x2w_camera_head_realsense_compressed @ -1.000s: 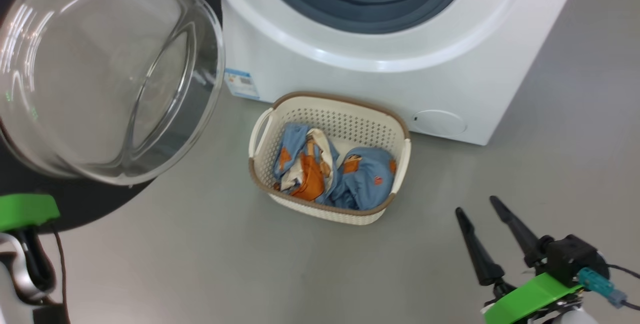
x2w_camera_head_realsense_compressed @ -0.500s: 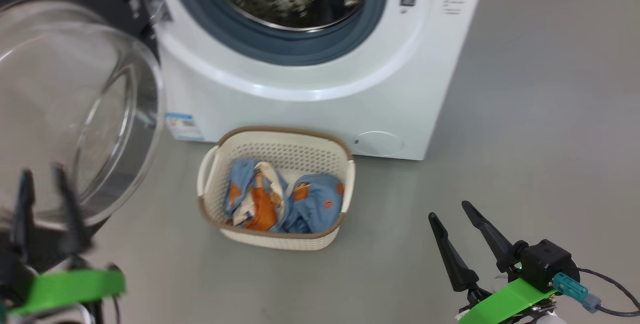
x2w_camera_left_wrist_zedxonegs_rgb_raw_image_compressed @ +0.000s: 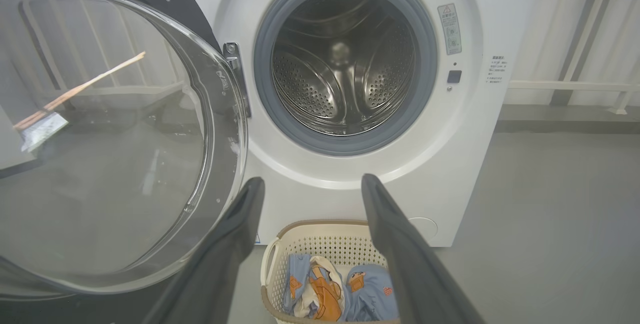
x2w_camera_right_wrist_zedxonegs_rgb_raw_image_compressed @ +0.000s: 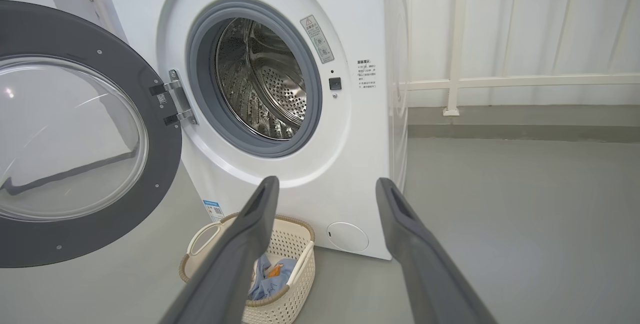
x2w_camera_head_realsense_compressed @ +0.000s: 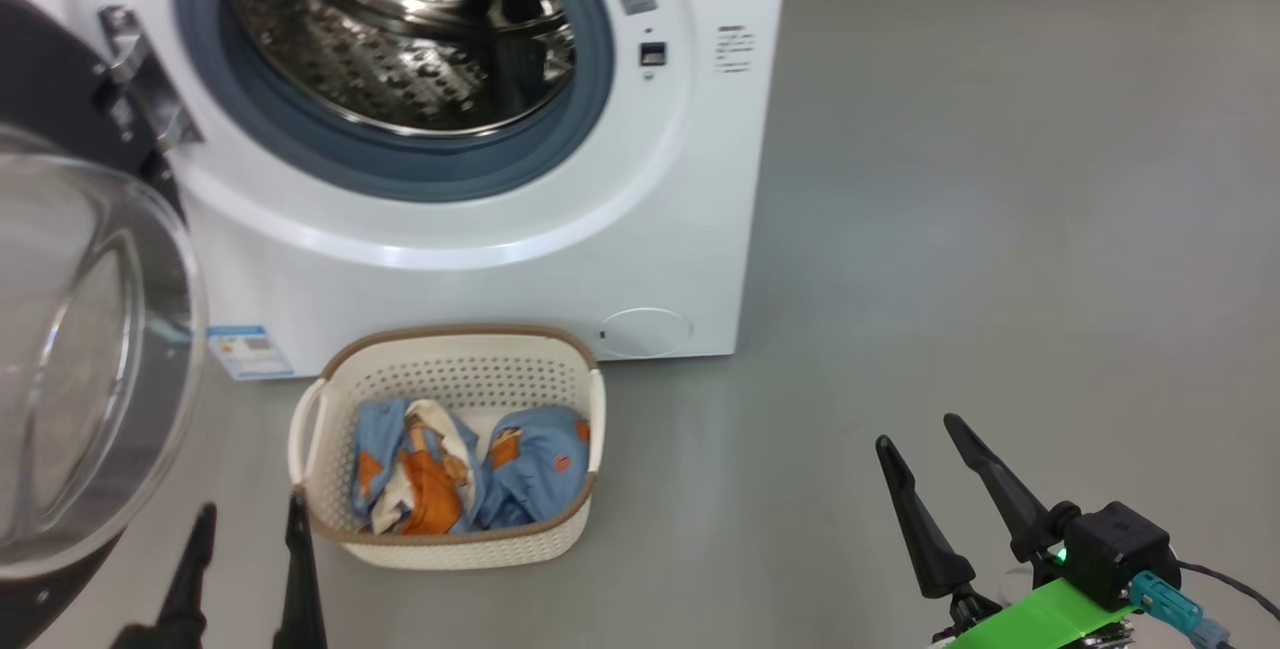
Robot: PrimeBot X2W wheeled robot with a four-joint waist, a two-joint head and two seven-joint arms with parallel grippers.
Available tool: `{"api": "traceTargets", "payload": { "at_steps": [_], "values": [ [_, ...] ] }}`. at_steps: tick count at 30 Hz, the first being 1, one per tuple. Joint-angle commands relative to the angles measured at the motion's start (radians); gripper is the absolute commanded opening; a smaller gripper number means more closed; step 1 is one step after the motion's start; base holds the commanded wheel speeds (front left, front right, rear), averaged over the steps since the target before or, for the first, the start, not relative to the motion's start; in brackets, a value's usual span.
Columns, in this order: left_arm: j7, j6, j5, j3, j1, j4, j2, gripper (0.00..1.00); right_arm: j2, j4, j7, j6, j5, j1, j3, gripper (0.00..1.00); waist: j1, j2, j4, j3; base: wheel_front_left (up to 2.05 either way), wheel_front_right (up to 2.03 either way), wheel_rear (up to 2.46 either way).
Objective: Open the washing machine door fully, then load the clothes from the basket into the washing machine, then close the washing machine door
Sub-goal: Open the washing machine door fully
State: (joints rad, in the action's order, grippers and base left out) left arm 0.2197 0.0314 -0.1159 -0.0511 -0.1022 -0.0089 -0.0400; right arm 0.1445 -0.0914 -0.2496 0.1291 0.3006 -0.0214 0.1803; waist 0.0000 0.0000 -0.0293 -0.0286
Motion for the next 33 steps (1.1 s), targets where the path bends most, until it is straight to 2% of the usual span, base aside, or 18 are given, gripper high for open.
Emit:
{"api": "traceTargets", "payload": {
  "at_steps": [1,8,16,23,33],
  "values": [
    [-0.002,0.010,0.004,-0.026,0.006,-0.019,-0.015,1.00,0.000,0.036,-0.012,0.002,-0.015,-0.012,0.017,1.00,0.0000,0.0000,0.039,0.015,0.00,0.00,0.00],
    [0.004,0.046,-0.043,0.002,-0.039,-0.005,-0.012,1.00,0.001,0.066,-0.012,0.002,-0.019,0.002,0.001,1.00,0.0000,0.0000,0.066,0.020,0.00,0.00,0.00],
    [0.005,0.092,-0.068,0.022,-0.065,-0.018,-0.011,1.00,-0.008,0.065,-0.012,0.002,-0.039,0.030,-0.051,1.00,0.0000,0.0000,0.061,0.027,0.00,0.00,0.00],
    [0.016,0.109,-0.072,0.017,-0.068,-0.032,-0.012,1.00,-0.028,0.051,-0.012,0.002,-0.071,0.045,-0.111,1.00,0.0000,0.0000,0.044,0.017,0.00,0.00,0.00],
    [0.022,0.107,-0.074,0.028,-0.055,-0.034,-0.015,1.00,-0.044,0.054,-0.012,0.002,-0.083,0.039,-0.131,1.00,0.0000,0.0000,0.036,0.001,0.00,0.00,0.00]
  ]
}}
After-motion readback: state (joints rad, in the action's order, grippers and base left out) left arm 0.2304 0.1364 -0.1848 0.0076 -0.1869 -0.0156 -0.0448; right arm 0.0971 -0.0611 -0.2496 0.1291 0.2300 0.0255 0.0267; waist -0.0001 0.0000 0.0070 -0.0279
